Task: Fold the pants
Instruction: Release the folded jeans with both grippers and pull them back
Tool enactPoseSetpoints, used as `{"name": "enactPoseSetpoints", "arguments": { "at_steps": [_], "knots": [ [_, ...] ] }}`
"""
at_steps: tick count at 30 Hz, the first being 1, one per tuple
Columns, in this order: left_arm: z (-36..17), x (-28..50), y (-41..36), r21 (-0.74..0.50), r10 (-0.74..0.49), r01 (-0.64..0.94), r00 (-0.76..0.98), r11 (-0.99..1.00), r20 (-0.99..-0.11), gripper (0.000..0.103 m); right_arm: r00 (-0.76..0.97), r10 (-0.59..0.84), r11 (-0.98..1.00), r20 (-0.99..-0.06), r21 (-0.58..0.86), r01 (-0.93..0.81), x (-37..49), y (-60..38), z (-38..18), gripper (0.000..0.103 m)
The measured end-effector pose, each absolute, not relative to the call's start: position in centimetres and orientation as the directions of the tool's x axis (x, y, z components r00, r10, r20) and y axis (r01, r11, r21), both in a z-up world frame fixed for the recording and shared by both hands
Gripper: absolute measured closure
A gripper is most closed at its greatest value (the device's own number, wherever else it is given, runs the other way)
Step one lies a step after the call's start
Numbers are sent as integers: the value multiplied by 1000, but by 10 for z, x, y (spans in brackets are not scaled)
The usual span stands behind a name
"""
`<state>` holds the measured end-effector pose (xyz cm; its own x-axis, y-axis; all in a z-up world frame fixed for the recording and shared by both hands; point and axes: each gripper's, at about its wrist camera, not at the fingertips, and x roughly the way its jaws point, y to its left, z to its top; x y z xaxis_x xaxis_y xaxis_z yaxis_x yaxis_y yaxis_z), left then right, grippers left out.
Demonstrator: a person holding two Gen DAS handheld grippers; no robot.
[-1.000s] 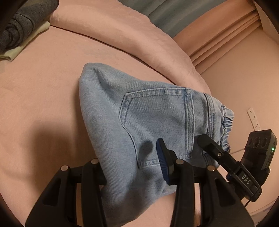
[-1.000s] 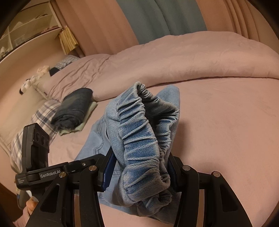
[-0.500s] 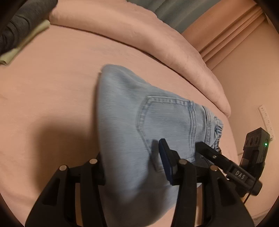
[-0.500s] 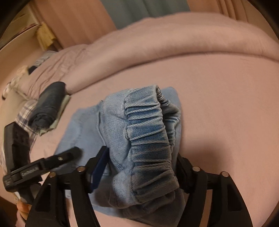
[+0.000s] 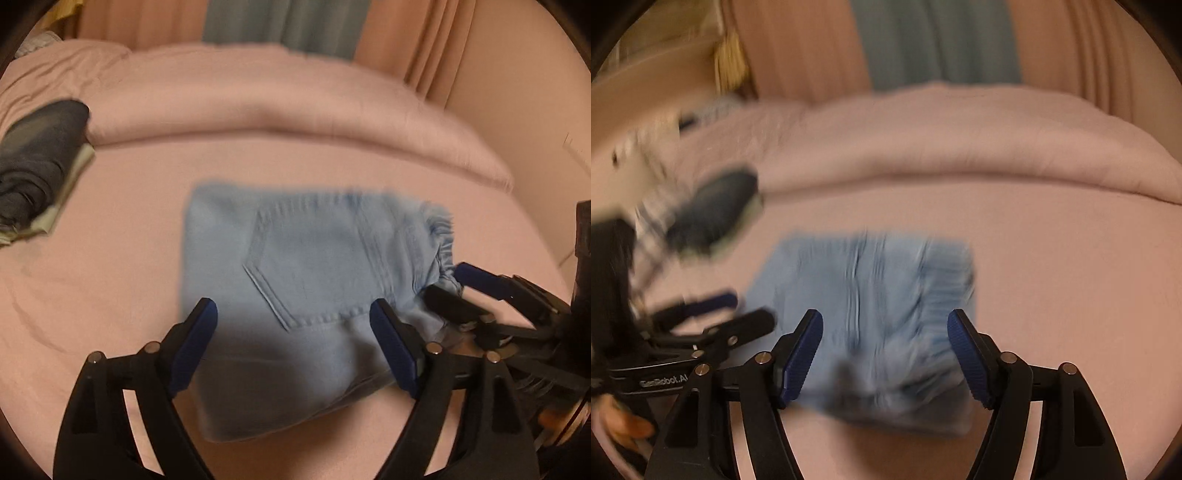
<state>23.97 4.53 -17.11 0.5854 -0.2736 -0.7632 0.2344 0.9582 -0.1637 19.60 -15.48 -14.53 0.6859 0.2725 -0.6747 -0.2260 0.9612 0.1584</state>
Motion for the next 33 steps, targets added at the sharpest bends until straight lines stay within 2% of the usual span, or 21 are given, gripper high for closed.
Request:
{"name": "enactPoseSetpoints", "arguments": {
  "at_steps": [3, 6, 23, 28, 31, 33],
  "knots": [
    [-191, 245, 44, -159, -261, 225, 558, 961, -788, 19, 677, 168, 980, -716, 49, -192, 201, -148, -172, 39],
    [-190, 247, 46, -156, -259, 226, 556, 962, -790, 19, 678, 155, 979, -719, 21, -202, 200, -147, -168, 39],
    [-185, 251, 46, -123, -205, 185, 539, 975, -817, 19, 647, 132, 983, -751, 18, -180, 209, -142, -168, 39],
    [-164, 230, 46, -123, -188, 151, 570, 981, -800, 18, 655, 139, 985, -742, 33, -172, 198, -144, -156, 39],
    [-142, 209, 46, -95, -166, 148, 600, 984, -783, 9, 669, 186, 982, -720, 111, -154, 178, -154, -140, 39],
    [-127, 194, 47, -53, -123, 129, 622, 990, -773, 1, 688, 175, 984, -704, 107, -140, 162, -158, -128, 35]
  ]
}}
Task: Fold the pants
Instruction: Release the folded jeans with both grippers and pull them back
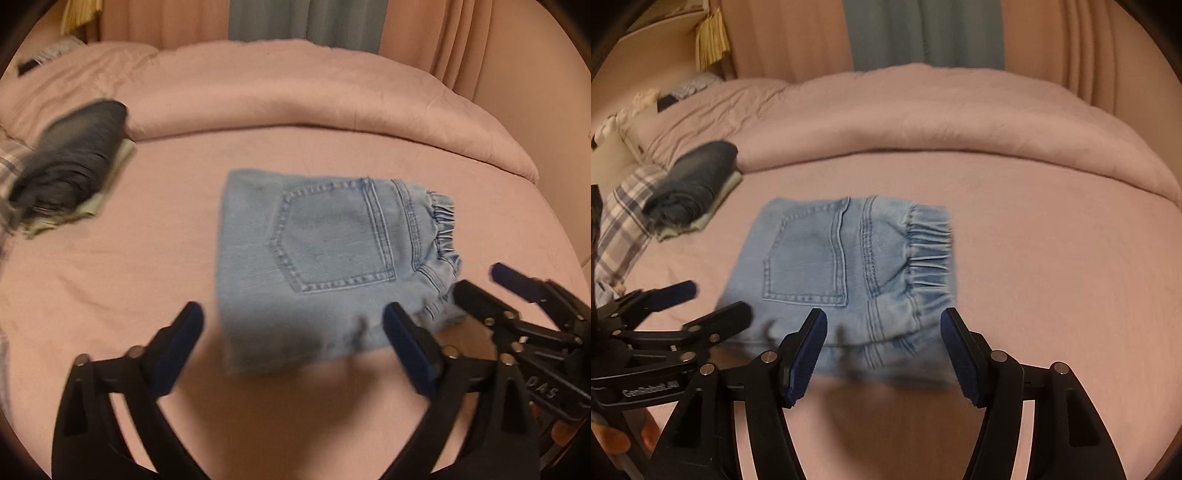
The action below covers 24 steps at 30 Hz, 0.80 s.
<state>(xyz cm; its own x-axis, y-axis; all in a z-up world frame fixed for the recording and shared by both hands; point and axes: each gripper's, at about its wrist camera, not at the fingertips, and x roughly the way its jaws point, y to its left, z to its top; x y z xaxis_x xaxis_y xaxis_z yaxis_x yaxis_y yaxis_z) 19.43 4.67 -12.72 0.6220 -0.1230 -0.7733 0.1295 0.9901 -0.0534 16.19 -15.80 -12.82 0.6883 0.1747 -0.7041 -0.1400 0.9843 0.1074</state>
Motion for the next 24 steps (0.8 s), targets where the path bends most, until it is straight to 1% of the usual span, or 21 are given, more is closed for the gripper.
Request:
{"name": "enactPoseSetpoints", "arguments": {
  "at_steps": [1, 3, 5, 6, 7, 9, 13, 19, 24],
  "knots": [
    [-118, 185, 47, -27, -97, 119, 638, 993, -764, 1, 698, 173, 985, -695, 106, -139, 154, -159, -123, 31],
    [-104, 170, 49, -5, -72, 103, 655, 995, -752, 1, 708, 167, 986, -686, 105, -130, 138, -162, -112, 31],
    [-88, 156, 56, -21, -74, 88, 660, 996, -748, 1, 714, 174, 985, -678, 112, -133, 125, -164, -101, 30],
    [-84, 151, 57, -32, -81, 86, 656, 996, -750, 1, 716, 174, 985, -676, 109, -137, 116, -165, -93, 28],
    [-78, 143, 59, -48, -92, 85, 652, 995, -752, 1, 716, 176, 984, -675, 104, -143, 109, -164, -87, 19],
    [-66, 131, 60, -69, -109, 87, 648, 994, -754, 1, 718, 177, 984, -674, 92, -155, 97, -163, -75, 10],
    [-42, 107, 55, -40, -69, 59, 655, 997, -752, 1, 724, 177, 982, -667, 76, -170, 71, -161, -50, 8],
    [-17, 81, 53, 17, -8, 31, 667, 999, -745, 1, 723, 185, 983, -665, 114, -147, 51, -169, -23, 6],
    [-2, 63, 52, 25, -4, 35, 670, 999, -742, 1, 733, 199, 980, -650, 124, -156, 39, -169, -9, 6]
  ]
}}
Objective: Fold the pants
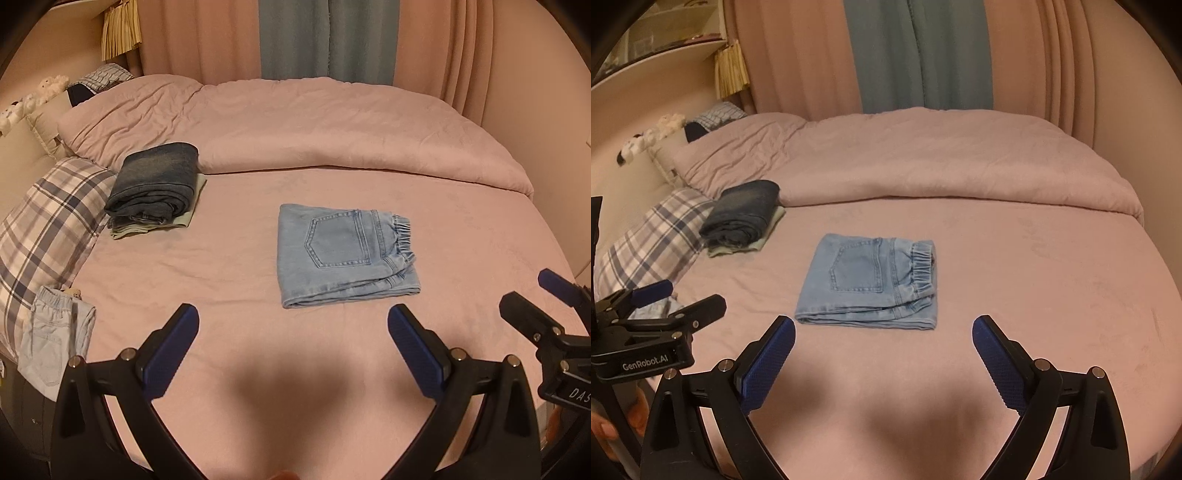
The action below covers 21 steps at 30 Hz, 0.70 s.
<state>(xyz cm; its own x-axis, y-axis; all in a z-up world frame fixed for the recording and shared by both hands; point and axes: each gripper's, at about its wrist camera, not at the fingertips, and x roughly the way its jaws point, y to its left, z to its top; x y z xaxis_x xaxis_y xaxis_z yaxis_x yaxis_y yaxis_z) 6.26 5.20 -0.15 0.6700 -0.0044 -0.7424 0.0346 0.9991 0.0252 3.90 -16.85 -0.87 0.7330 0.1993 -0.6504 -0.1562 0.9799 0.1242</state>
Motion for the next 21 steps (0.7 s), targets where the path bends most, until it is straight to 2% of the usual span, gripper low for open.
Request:
{"name": "enactPoseSetpoints", "arguments": {
  "at_steps": [21],
  "knots": [
    [16, 30, 43, 73, 32, 29, 704, 997, -709, 1, 761, 226, 974, -608, 125, -190, 20, -166, 11, 6]
  ]
}}
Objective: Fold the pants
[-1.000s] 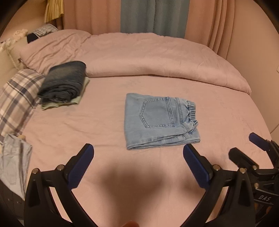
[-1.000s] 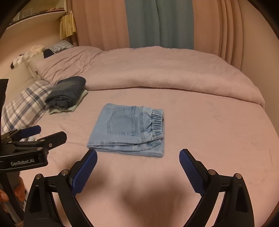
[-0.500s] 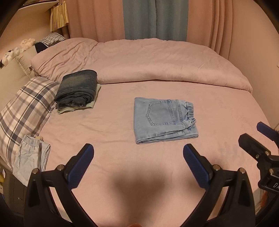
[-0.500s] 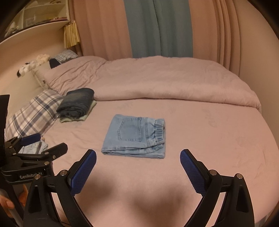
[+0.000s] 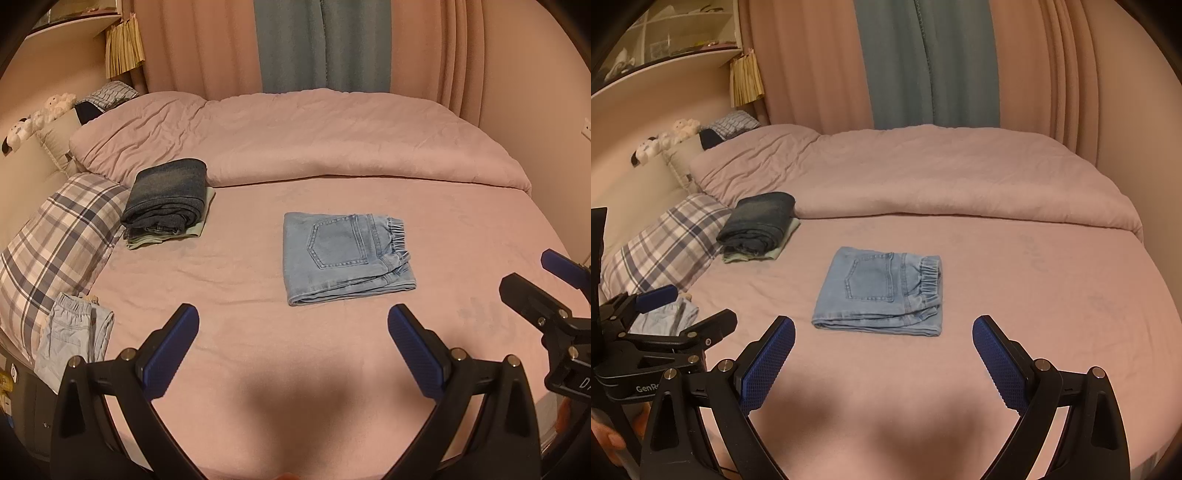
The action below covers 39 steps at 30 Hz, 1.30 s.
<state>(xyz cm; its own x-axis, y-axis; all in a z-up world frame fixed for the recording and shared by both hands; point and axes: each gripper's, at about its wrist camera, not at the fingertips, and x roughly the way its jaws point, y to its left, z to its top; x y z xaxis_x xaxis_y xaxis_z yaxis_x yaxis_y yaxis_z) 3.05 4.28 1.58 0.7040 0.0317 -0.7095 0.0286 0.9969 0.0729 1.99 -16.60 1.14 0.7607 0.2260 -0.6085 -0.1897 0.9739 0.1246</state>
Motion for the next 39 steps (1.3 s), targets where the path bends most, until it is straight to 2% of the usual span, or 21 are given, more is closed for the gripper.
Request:
{"name": "enactPoseSetpoints", "arguments": {
  "at_steps": [39],
  "knots": [
    [17, 29, 38, 77, 34, 31, 696, 997, -717, 1, 765, 219, 976, -605, 118, -185, 17, -169, 16, 6]
  ]
}}
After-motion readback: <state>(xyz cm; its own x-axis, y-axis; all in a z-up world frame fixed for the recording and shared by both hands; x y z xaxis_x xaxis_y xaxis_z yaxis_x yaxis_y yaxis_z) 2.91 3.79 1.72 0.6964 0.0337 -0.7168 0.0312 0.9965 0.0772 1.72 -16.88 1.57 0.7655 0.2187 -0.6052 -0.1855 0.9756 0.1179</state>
